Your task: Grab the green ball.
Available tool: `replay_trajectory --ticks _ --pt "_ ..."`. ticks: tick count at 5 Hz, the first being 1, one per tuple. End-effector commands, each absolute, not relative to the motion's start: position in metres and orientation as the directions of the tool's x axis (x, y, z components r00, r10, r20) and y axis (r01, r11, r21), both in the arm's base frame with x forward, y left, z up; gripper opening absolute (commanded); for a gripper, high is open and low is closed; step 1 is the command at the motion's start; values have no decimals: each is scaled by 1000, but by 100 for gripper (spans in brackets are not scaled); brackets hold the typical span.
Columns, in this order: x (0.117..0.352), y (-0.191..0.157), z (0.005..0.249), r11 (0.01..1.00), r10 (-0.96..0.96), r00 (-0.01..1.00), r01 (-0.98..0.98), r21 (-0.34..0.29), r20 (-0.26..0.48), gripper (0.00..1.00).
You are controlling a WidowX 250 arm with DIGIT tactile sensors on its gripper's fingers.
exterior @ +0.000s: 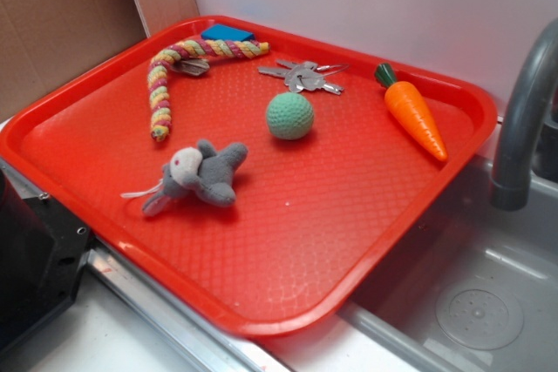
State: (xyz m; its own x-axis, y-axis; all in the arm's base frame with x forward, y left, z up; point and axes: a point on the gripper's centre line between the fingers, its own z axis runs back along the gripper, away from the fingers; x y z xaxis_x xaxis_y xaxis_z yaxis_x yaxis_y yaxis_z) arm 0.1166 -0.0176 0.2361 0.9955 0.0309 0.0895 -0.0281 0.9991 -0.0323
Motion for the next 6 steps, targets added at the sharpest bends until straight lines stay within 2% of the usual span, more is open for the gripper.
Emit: replay_trajectory --ticks 1,2,3,4,5,6 --pt "117 -18 236 999 31 996 -28 -32 89 100" --pt "165 -30 186 995 -96 995 96 22 3 100" --pt "208 -61 160 957 -273 962 270 100 18 100" --pt "229 -52 144 941 -334 941 330 77 49 100" --pt "236 -55 123 915 -403 910 399 53 96 100" --pt "243 -54 102 913 -407 907 406 30 105 100"
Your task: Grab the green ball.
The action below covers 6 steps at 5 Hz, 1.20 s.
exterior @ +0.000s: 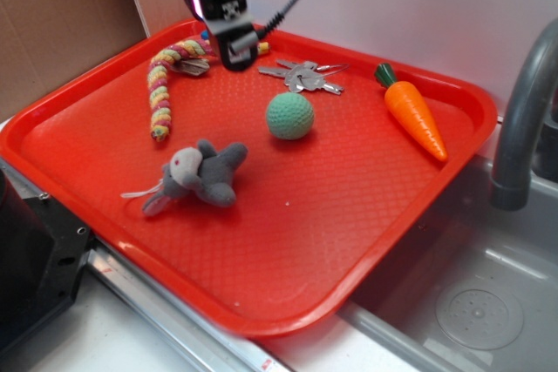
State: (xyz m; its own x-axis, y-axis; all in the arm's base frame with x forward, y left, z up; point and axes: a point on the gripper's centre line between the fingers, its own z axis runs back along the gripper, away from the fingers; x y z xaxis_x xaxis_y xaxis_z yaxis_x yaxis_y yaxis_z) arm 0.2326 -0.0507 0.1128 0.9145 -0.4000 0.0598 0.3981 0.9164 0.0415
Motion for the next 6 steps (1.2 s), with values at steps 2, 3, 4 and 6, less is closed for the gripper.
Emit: replay_trajectory --ticks 2,3,4,6 --pt "265 -61 50 887 -462 885 462 16 63 100" --pt "266 -63 38 887 -460 885 461 -2 67 55" --pt "268 -58 42 913 -403 910 407 -26 92 0" --pt "220 -29 129 966 -257 959 250 69 122 0"
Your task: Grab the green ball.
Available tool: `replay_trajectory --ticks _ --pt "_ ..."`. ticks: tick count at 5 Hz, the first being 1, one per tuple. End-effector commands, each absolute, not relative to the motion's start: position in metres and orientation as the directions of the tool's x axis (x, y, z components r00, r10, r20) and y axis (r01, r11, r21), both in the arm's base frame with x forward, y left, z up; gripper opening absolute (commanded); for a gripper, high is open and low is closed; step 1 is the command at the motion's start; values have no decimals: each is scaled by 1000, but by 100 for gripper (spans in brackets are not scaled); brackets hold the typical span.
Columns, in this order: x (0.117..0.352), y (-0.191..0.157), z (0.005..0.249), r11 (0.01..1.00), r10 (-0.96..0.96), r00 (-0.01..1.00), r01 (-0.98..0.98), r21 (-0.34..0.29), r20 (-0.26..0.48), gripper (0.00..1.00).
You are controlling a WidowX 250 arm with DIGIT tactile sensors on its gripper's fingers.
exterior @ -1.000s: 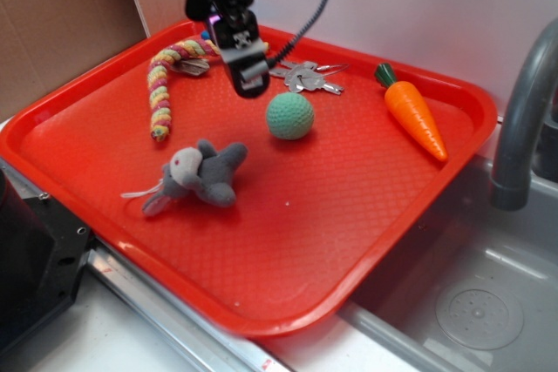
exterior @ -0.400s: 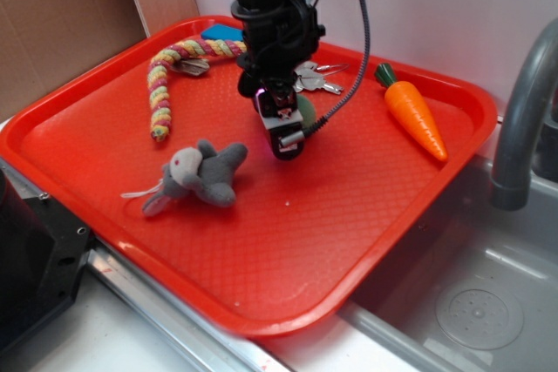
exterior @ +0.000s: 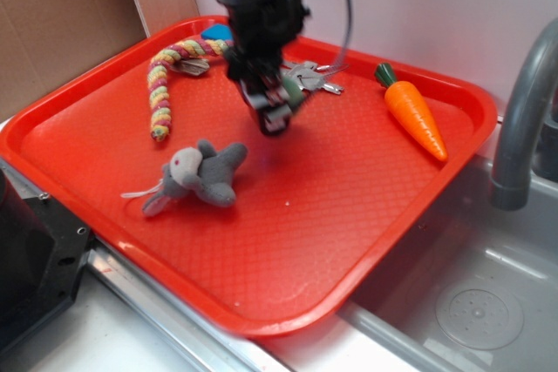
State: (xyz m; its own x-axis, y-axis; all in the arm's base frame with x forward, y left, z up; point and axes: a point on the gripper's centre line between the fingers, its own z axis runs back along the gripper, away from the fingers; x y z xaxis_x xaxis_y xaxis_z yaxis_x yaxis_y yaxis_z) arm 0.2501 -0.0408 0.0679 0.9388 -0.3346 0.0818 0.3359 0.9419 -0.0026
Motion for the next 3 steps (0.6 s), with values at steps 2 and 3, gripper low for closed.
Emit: replay_trajectory --ticks 2,3 --pt "142 -4 204 999 10 1000 -9 -48 29 0" --pt "126 -9 219 999 48 998 -48 -3 42 0"
